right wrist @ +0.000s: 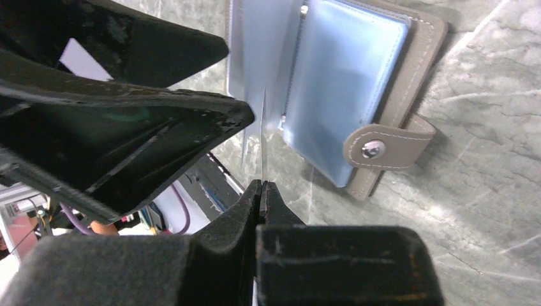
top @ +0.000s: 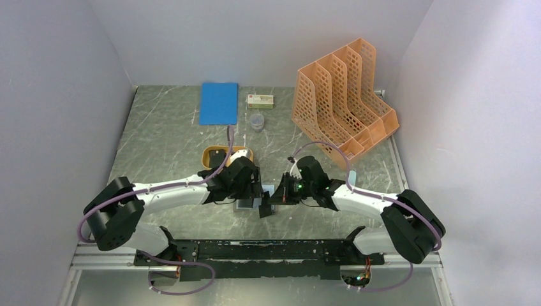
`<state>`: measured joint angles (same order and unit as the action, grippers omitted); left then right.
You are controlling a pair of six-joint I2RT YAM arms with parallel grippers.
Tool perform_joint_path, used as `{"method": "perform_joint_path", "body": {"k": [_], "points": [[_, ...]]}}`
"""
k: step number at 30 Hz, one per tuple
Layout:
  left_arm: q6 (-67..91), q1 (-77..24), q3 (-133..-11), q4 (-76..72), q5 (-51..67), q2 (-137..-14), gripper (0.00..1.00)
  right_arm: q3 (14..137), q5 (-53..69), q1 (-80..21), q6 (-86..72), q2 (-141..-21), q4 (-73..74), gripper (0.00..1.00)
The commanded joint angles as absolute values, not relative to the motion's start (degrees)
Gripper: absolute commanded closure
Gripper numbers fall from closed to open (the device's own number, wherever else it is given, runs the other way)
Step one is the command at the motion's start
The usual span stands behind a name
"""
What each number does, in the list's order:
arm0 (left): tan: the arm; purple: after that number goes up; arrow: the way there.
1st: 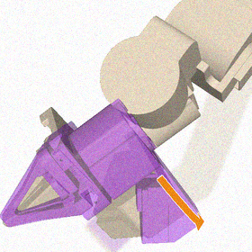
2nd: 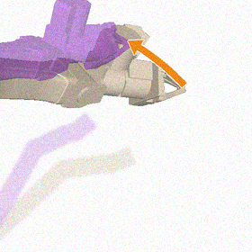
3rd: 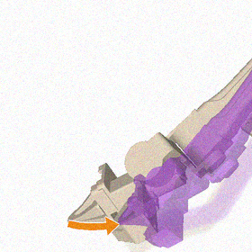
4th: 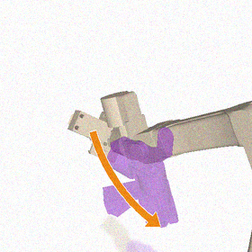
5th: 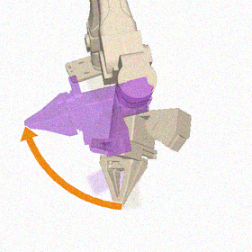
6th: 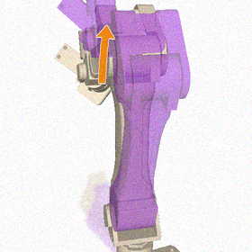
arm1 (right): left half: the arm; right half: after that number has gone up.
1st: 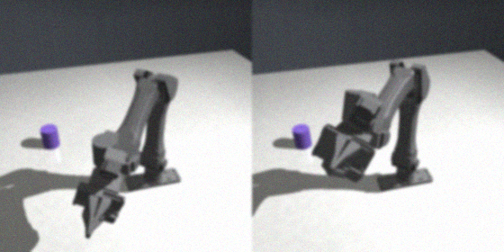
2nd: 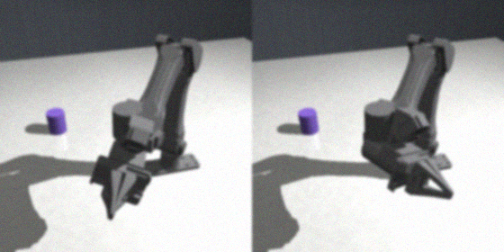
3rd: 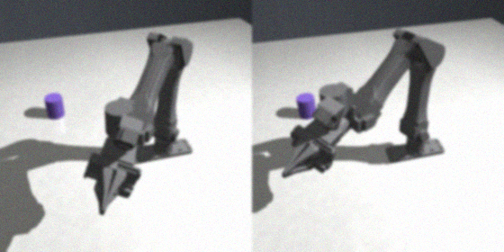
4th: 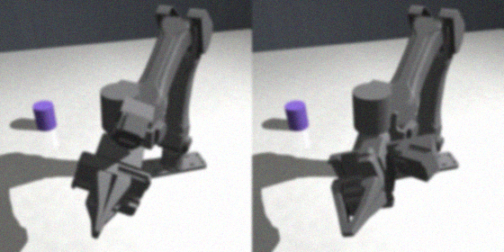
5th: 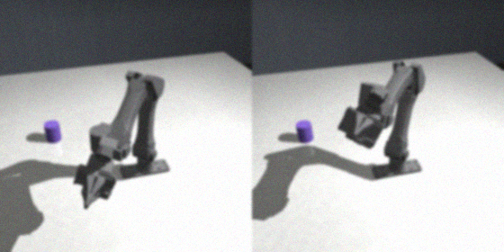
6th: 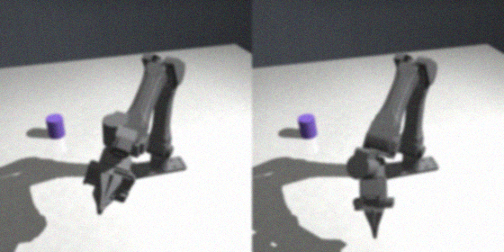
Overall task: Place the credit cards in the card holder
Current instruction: Turn over the card slot in the card holder.
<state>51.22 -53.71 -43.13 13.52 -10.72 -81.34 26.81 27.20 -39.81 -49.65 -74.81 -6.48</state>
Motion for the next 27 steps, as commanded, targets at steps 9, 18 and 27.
{"method": "perform_joint_path", "body": {"k": [9,18,27], "points": [[50.28,-53.06,-45.27,15.34,-12.82,-82.08,0.35,29.71,28.89,-39.73,-47.53,-75.49,-7.71,1.0],[51.57,-52.88,-44.52,18.58,-16.79,-75.57,0.2,30.43,29.86,-40.27,-47.81,-77.15,-8.82,1.0],[51.76,-52.44,-43.68,21.44,-17.06,-71.47,0.14,33.18,29.09,-42.08,-48.29,-81.68,-10.04,1.0]]}}
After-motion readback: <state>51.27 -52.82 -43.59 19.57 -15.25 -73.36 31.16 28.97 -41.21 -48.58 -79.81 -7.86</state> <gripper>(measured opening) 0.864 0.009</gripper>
